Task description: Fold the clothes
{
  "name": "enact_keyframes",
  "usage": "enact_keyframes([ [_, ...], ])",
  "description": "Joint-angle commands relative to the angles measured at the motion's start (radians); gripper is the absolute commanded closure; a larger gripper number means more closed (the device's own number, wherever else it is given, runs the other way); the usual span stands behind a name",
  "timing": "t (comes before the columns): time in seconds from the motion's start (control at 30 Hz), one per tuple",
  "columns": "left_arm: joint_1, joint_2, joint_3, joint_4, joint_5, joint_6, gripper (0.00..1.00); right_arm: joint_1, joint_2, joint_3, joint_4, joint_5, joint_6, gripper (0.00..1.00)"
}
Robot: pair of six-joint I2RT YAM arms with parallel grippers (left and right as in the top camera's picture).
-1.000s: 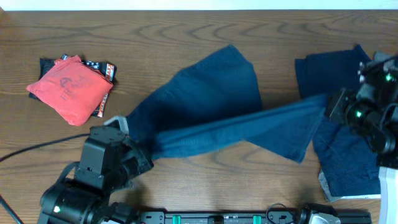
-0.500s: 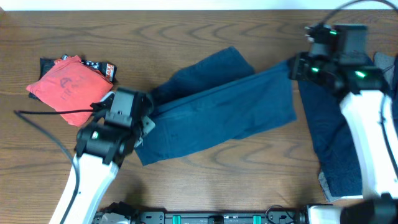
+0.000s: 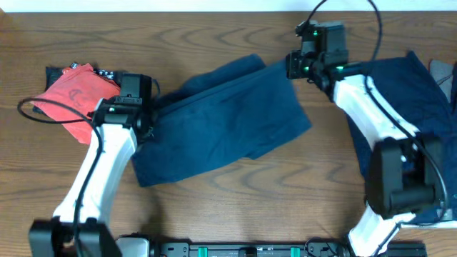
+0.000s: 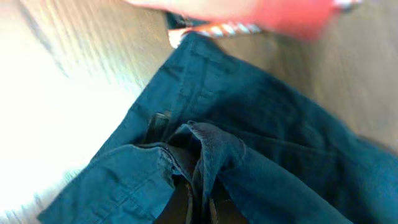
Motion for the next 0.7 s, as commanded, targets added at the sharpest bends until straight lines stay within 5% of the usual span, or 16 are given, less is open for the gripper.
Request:
enact_keyframes([
  [0.0,0.033,0.050,0.005,0.011,-0.092,-0.021,0.93,0.024,0.046,0.024,0.037,0.059,-0.016,0.74],
  [0.03,0.042,0.066,0.005,0.015,-0.099,-0.022,0.88,0.029,0.050,0.024,0.037,0.060,-0.021,0.71],
  [0.1,0.061,0.089,0.005,0.021,-0.105,-0.021,0.60,0.028,0.049,0.024,0.011,0.060,-0.028,0.70],
  [0.17,0.076,0.096,0.005,0.020,-0.084,0.002,0.29,0.019,0.036,0.024,-0.035,0.067,-0.027,0.58],
  [0.23,0.085,0.093,0.005,0.022,-0.051,0.095,0.15,0.000,0.014,0.024,-0.123,0.069,-0.025,0.50],
  [0.4,0.087,0.084,0.005,-0.025,-0.049,0.249,0.09,-0.026,-0.012,0.024,-0.330,-0.010,-0.027,0.48],
  [0.67,0.087,0.084,0.005,-0.054,-0.049,0.256,0.02,0.003,-0.011,0.017,-0.494,-0.027,-0.053,0.44],
])
